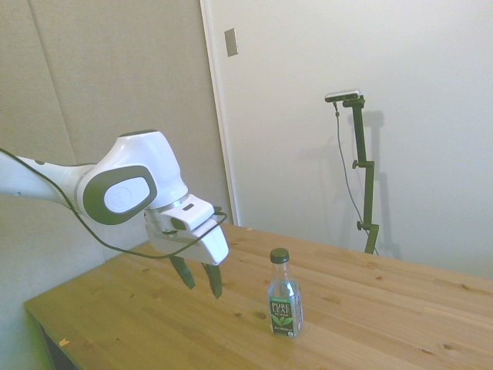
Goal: Knock down the bottle
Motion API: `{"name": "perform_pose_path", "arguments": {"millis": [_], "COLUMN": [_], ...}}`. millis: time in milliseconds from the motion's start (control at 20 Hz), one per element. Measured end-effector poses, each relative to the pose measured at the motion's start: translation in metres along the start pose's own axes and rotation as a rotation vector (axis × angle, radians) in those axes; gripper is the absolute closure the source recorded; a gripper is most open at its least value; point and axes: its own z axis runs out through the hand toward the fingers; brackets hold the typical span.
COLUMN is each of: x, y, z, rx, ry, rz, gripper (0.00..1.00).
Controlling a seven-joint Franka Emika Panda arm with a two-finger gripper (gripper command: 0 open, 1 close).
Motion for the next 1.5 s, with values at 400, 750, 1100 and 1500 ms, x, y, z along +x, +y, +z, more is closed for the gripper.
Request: {"name": "perform_pose_path", "arguments": {"millis": [400, 750, 1100, 1500], "x": [0.071, 0.089, 0.100, 0.122], "y": [0.026, 0.032, 0.028, -0.017], "z": [0.009, 0.012, 0.004, 0.002], "rx": [-0.010, 0.004, 0.029, 0.062], "ry": [0.055, 0.100, 0.122, 0.135], "rz": [-0.004, -0.005, 0.012, 0.072], "gripper": [1.00, 1.00, 1.00, 1.00]}}
